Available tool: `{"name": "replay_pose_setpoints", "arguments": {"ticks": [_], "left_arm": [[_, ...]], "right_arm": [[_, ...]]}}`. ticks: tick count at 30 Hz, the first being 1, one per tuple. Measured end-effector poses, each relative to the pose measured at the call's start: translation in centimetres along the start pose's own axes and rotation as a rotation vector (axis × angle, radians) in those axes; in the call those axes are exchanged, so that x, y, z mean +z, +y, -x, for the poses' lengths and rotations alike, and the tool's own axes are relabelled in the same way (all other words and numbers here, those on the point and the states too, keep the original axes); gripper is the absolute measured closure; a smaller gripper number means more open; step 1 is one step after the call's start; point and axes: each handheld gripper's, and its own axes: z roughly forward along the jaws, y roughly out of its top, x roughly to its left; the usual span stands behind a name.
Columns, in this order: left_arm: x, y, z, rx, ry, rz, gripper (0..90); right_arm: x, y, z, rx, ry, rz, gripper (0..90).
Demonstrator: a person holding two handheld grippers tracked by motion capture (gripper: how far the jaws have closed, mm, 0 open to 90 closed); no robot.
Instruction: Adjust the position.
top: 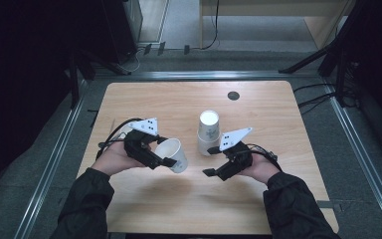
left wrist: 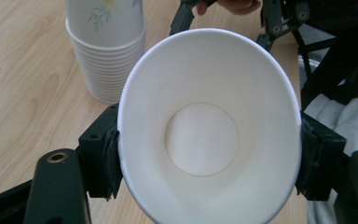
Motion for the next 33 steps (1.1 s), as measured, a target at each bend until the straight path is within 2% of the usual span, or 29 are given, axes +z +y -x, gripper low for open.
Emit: {"name": "replay_pose_setpoints", "arguments": {"ticks": [11, 19, 21, 30, 33], "left_arm": [[-1.4, -1.4, -0.6, -0.003, 0.034, -0.037, 25.3], [-2.5, -2.7, -1.2, -0.018, 0.058, -0.041, 25.3], [-2.8, -3.0, -1.3, -0.009, 0.060, -0.042, 25.2], [-3.9, -5.0, -2.0, -0.027, 0.108, -0.059, 25.3], [-4.2, -5.8, -2.2, -0.050, 0.110, -0.050, 25.3]], "right_arm": [[-0.6, -0.3, 0.3, 0.007, -0.026, 0.001, 23.5], [-0.8, -0.5, 0.3, 0.009, -0.040, -0.006, 23.1], [-0.9, -0.6, 0.4, 0.006, -0.044, -0.007, 23.1], [-1.2, -0.6, 0.5, 0.017, -0.050, -0.002, 23.0], [-1.1, -0.5, 0.5, 0.008, -0.041, -0.001, 23.0]]}}
